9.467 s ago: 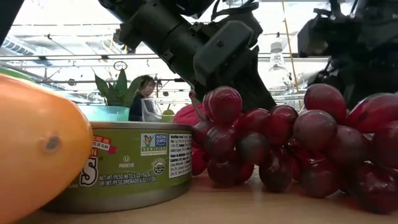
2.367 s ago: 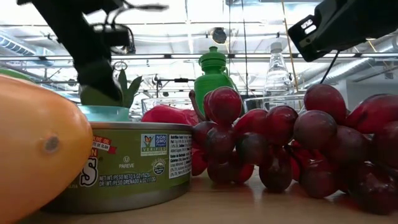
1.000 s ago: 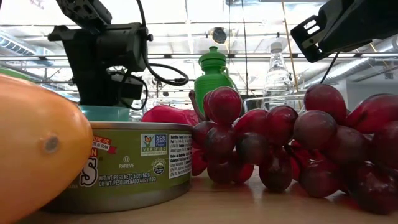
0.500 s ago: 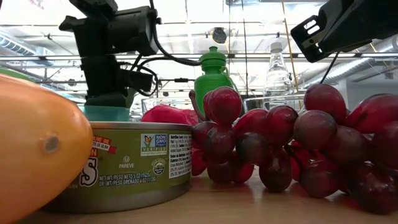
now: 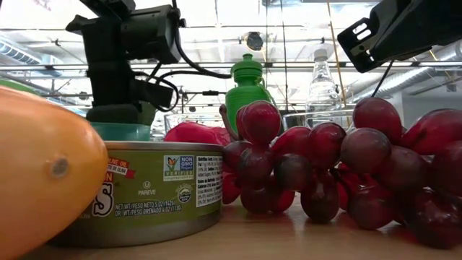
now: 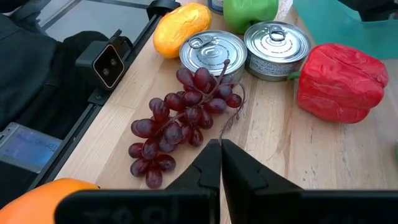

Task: Pick & Place Food Item
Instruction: Put the top blue and pink tuna can into the green bin, then put the green water bottle into the right transparent bin

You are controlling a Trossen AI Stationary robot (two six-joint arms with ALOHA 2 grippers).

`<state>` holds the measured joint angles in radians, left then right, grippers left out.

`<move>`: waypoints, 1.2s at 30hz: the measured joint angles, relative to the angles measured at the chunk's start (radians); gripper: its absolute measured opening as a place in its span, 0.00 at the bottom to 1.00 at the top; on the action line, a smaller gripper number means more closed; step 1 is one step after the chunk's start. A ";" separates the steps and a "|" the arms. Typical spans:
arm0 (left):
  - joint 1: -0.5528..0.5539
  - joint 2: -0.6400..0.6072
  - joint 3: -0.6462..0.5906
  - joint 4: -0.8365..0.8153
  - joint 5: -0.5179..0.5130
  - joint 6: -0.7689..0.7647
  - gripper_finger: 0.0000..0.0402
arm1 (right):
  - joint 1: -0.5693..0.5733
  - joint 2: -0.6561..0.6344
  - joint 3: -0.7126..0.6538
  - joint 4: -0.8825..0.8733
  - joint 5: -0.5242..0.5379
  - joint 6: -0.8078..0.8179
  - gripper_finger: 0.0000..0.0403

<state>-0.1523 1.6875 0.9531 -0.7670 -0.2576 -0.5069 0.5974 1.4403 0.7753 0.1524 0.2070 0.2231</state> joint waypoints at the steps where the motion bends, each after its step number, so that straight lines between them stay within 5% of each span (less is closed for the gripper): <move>1: -0.006 0.000 0.000 0.000 -0.008 -0.002 0.88 | 0.000 0.000 0.000 0.000 0.000 0.000 0.01; 13: -0.110 -0.029 0.000 -0.104 -0.239 -0.161 0.83 | 0.000 0.000 0.000 0.000 0.000 0.000 0.01; 18: -0.144 -0.101 0.000 -0.098 -0.254 -0.162 0.79 | 0.000 0.000 0.000 0.000 0.000 0.000 0.01; 22: -0.197 -0.197 0.000 -0.053 -0.363 -0.140 0.74 | 0.000 0.000 0.000 0.000 0.000 0.000 0.01; 26: -0.311 -0.322 -0.001 0.124 -0.483 0.019 0.64 | 0.000 0.000 0.000 0.000 0.000 -0.004 0.01; 30: -0.423 -0.435 -0.037 0.420 -0.497 0.290 0.49 | 0.000 0.000 0.000 0.001 0.000 -0.032 0.01; 33: -0.470 -0.518 -0.114 0.662 -0.432 0.500 0.37 | 0.000 0.000 0.000 0.006 0.000 -0.059 0.01; 36: -0.459 -0.613 -0.237 0.928 -0.253 0.675 0.25 | -0.001 0.000 0.000 0.028 0.003 -0.091 0.01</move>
<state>-0.6113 1.0743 0.7157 0.1606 -0.5103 0.1681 0.5968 1.4403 0.7750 0.1806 0.2096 0.1322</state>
